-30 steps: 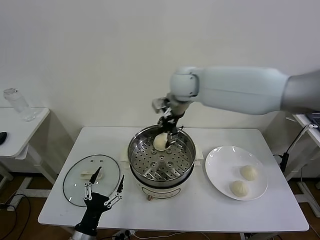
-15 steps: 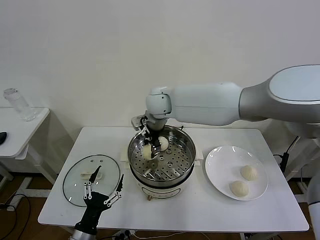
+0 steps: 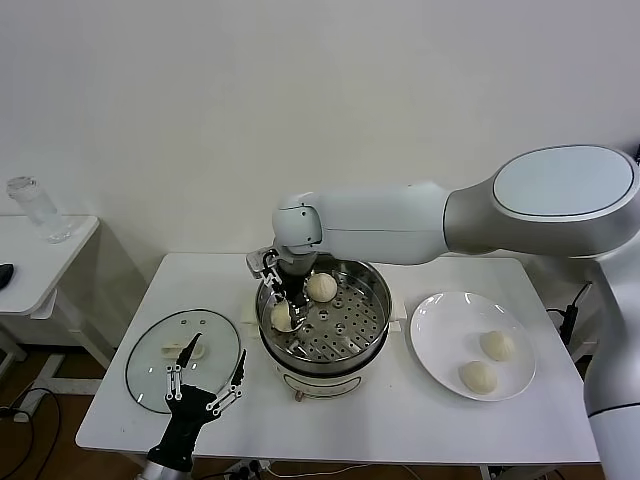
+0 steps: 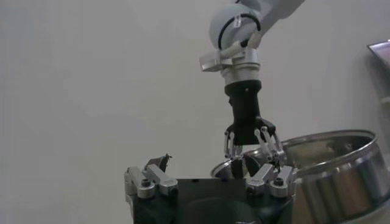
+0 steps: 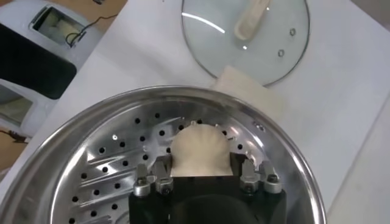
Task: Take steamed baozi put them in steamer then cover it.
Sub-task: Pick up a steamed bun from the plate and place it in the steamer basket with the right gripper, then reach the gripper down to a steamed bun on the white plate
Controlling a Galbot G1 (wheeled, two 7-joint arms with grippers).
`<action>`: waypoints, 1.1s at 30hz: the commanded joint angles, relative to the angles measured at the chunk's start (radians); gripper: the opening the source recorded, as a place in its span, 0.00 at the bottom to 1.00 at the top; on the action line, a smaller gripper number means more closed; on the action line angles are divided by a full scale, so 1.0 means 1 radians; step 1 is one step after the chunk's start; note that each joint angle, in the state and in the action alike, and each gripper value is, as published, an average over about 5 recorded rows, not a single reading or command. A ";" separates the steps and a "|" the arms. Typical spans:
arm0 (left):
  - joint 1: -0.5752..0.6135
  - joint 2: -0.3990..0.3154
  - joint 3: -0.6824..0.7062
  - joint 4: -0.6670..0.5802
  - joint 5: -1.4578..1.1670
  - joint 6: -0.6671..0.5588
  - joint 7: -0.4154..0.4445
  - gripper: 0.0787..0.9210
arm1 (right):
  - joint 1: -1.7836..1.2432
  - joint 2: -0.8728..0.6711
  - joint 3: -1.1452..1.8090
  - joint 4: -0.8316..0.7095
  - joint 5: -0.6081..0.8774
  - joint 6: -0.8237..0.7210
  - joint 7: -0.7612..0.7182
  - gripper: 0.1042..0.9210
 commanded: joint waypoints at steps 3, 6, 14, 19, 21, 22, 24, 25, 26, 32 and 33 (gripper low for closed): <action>0.002 0.006 -0.003 -0.003 0.000 -0.002 -0.002 0.88 | -0.015 0.007 0.006 -0.001 -0.007 -0.003 0.005 0.86; 0.004 0.007 -0.004 -0.004 0.000 -0.001 -0.002 0.88 | 0.008 -0.029 0.026 0.034 -0.014 -0.002 -0.001 0.88; 0.001 0.006 0.001 -0.001 0.003 0.005 -0.003 0.88 | 0.109 -0.369 0.145 0.252 -0.148 0.025 -0.121 0.88; -0.004 0.007 0.008 0.002 0.008 0.012 -0.003 0.88 | 0.170 -0.651 0.174 0.314 -0.221 0.074 -0.217 0.88; -0.005 0.007 0.010 0.001 0.009 0.016 -0.003 0.88 | 0.184 -0.745 0.174 0.306 -0.238 0.098 -0.249 0.88; -0.006 0.008 0.011 0.000 0.010 0.019 -0.002 0.88 | 0.186 -0.783 0.173 0.299 -0.249 0.110 -0.266 0.88; -0.006 0.008 0.012 -0.001 0.011 0.023 -0.002 0.88 | 0.181 -0.850 0.167 0.284 -0.279 0.144 -0.305 0.88; -0.006 0.008 0.012 -0.001 0.012 0.024 -0.002 0.88 | 0.173 -0.878 0.163 0.276 -0.301 0.162 -0.326 0.88; -0.006 0.007 0.012 -0.001 0.013 0.025 -0.002 0.88 | 0.162 -0.905 0.158 0.268 -0.324 0.181 -0.344 0.88; -0.004 0.007 0.011 0.002 0.017 0.027 -0.002 0.88 | 0.041 -1.011 0.136 0.217 -0.448 0.267 -0.380 0.88; -0.004 0.007 0.011 0.001 0.017 0.027 -0.002 0.88 | 0.008 -1.021 0.140 0.212 -0.469 0.277 -0.379 0.88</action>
